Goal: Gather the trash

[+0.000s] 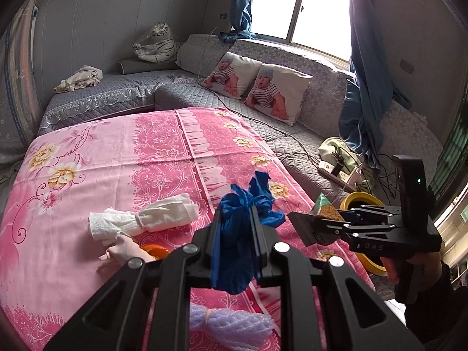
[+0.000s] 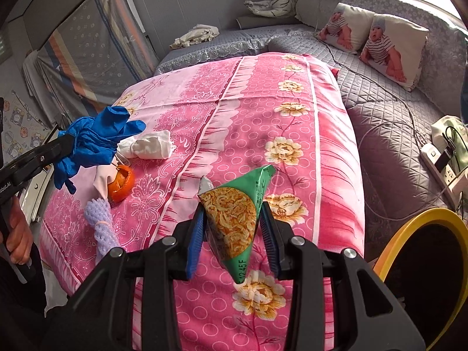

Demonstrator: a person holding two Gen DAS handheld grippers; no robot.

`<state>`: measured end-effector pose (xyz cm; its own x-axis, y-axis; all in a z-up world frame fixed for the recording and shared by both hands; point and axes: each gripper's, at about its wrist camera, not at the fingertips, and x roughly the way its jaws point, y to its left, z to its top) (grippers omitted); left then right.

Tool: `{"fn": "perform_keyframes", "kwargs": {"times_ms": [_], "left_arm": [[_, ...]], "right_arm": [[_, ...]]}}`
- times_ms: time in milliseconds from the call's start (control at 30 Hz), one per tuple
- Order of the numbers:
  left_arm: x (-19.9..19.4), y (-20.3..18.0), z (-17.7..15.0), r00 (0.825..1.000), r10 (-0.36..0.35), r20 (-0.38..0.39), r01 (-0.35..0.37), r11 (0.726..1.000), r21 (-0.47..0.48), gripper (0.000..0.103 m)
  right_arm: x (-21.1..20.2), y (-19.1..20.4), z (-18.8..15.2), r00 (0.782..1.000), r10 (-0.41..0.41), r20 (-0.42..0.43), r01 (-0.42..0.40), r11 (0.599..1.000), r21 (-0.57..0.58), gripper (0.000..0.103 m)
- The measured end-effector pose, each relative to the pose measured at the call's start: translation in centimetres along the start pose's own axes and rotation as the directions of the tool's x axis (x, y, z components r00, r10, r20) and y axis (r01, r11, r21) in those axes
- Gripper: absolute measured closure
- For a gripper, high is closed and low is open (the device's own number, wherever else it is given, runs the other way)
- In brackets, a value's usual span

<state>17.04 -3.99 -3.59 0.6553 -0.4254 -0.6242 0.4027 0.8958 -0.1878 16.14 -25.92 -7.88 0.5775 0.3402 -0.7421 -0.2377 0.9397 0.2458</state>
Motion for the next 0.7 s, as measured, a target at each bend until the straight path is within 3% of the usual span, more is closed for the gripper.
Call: {"fn": "perform_keyframes", "kwargs": {"times_ms": [400, 700], "left_arm": [[2.7, -7.2, 1.5, 0.994, -0.100, -0.042, 0.105, 0.987, 0.124, 0.087], [4.7, -12.6, 2.1, 0.981, -0.175, -0.082, 0.189, 0.960, 0.208, 0.087]], "right_arm": [[-3.7, -7.3, -1.7, 0.993, -0.109, 0.046, 0.102, 0.987, 0.126, 0.068], [-7.5, -13.5, -4.0, 0.968, -0.238, 0.075, 0.213, 0.944, 0.251, 0.068]]}}
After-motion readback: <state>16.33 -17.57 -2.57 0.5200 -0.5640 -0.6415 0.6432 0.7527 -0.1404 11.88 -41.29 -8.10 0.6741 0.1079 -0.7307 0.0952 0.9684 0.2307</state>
